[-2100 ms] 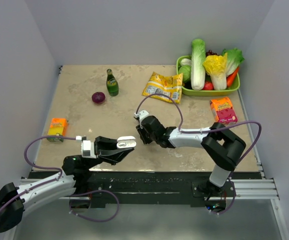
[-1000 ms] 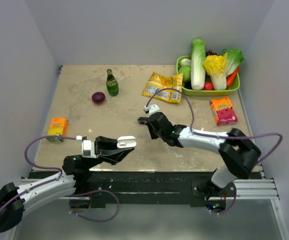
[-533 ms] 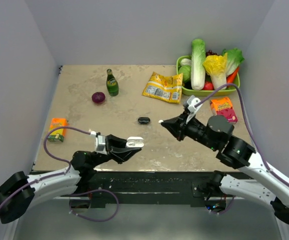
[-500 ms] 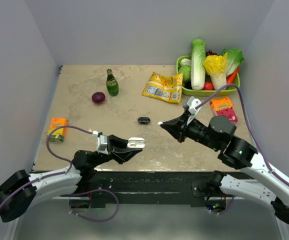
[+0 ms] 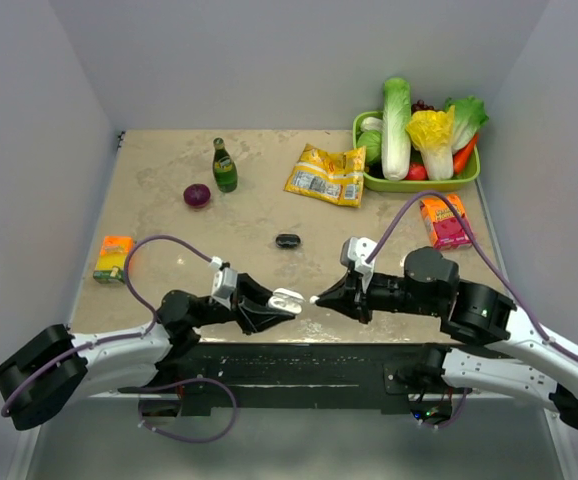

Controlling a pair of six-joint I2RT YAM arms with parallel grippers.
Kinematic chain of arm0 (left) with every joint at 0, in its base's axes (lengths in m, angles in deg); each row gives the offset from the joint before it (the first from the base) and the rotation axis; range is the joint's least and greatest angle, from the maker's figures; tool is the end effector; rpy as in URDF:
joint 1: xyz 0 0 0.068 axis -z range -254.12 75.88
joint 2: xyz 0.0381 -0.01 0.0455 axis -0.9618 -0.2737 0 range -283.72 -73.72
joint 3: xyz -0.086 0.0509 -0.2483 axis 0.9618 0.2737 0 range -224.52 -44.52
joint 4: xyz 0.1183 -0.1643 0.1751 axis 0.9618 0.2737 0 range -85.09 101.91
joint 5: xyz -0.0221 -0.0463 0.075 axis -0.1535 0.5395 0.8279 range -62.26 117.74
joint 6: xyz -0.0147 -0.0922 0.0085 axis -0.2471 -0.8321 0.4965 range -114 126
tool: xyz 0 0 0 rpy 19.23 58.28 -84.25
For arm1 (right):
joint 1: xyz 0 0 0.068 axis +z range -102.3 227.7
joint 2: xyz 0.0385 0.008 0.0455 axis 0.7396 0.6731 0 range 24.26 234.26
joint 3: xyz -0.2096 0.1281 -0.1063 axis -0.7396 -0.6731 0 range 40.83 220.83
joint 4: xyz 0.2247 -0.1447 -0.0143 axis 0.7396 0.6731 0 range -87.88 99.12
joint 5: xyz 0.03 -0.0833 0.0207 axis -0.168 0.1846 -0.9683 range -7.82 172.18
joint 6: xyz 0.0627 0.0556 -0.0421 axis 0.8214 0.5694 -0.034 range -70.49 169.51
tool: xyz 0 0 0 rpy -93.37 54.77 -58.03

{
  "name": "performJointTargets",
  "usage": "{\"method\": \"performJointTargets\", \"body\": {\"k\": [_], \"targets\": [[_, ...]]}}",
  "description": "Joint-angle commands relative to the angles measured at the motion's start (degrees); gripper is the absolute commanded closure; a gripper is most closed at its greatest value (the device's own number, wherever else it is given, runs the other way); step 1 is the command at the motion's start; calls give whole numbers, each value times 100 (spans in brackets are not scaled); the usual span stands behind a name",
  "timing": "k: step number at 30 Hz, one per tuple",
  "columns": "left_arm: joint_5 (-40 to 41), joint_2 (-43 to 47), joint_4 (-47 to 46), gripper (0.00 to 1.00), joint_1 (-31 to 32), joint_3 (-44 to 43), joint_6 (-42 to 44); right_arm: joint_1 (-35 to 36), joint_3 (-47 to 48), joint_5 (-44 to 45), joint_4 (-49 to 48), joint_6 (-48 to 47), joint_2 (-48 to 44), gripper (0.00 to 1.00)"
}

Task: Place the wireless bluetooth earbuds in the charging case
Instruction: Place the earbud in the charging case.

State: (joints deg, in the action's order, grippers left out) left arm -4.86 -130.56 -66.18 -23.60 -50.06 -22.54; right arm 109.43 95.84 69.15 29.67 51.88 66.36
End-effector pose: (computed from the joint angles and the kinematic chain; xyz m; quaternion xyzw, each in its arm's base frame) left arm 0.1042 -0.1982 0.2204 0.3306 0.4980 -0.6243 0.5030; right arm 0.0833 0.1951 0.3620 -0.4496 0.6489 0.3983 0.4671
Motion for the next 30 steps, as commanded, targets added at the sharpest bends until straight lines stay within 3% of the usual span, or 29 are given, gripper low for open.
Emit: {"method": "performJointTargets", "body": {"k": [1,12,30], "targets": [[-448,-72,225,100,-25,-570,-56,119,-51,-102,22,-114,77,100],[-765,-740,-273,100,-25,-835,-231,190,-130,-155,-136,18,237,100],[-888,-811,-661,100,37,-817,-337,269,-332,47,-250,211,474,100]]}}
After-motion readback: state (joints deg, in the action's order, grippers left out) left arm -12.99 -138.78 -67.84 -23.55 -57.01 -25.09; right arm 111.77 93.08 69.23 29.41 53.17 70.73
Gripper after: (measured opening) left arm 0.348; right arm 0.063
